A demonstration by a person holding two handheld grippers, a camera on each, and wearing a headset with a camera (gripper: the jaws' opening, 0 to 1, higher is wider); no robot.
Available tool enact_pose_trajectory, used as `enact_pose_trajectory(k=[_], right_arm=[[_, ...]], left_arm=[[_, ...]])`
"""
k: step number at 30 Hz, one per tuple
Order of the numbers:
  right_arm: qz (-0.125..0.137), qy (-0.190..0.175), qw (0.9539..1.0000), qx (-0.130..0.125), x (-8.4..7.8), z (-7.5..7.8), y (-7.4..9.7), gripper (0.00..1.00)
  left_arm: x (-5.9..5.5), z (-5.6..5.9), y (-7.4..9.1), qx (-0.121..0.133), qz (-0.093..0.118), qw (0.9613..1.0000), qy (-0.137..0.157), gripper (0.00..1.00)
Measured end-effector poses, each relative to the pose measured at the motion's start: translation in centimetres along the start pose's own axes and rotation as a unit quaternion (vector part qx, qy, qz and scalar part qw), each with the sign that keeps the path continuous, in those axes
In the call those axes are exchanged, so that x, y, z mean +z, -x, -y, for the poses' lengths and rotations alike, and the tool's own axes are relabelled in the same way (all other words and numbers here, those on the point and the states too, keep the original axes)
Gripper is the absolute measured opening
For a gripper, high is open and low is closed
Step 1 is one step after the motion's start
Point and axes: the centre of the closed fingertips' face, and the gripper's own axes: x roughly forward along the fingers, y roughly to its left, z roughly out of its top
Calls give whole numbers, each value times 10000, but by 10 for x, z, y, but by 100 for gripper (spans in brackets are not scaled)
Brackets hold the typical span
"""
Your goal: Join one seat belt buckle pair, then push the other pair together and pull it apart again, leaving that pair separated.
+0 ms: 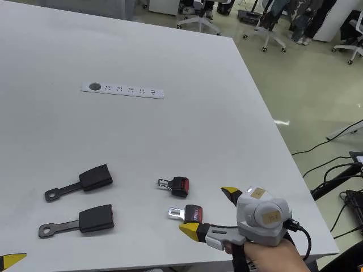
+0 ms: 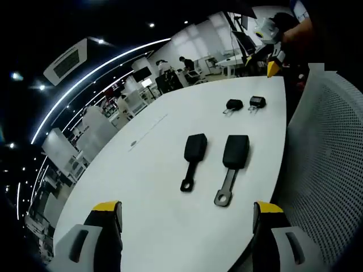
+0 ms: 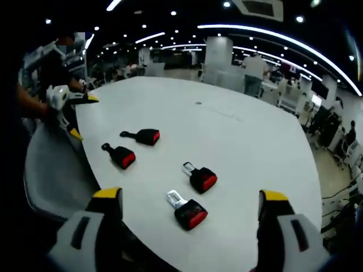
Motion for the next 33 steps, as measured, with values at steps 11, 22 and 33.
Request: enact_pose_trajectory(k=[11,22,33], right_arm=[[29,77,9999,121,0,3,6,90],[158,156,9990,386,14,13,19,89],[-122,677,9973,271,9,3,18,94]], left_arm=[[-5,0,-2,3,-42,9999,111,96],[-2,-7,0,149,-37,9990,411,98],[-1,3,-1,-32,-90,9997,245,99]])
